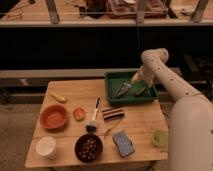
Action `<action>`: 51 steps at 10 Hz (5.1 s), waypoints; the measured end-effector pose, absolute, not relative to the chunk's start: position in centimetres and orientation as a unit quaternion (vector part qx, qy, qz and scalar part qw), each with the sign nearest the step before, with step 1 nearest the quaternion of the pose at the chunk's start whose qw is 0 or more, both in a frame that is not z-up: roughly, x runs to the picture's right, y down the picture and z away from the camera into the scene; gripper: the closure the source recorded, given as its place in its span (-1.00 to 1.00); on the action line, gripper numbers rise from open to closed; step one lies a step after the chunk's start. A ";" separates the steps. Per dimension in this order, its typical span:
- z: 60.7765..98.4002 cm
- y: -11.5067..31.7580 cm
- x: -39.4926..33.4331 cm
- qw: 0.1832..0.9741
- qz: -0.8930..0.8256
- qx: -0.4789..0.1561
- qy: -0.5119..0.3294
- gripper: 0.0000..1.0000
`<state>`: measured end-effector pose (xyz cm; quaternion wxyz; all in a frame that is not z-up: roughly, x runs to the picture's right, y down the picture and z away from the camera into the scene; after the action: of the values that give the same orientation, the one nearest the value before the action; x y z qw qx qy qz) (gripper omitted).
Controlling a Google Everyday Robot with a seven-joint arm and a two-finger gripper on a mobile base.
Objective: Wipe table surface with eraser
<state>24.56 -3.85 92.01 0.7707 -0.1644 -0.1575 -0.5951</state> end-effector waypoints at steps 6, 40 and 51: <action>91.9 -3.8 24.4 0.769 -0.597 -0.166 -0.157 -0.34; 73.6 5.1 7.5 0.852 -0.384 -0.245 -0.259 -0.34; 84.5 12.5 4.5 0.875 -0.310 -0.300 -0.219 -0.34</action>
<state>4.53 12.54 84.48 0.8752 -0.3004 -0.2189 -0.3096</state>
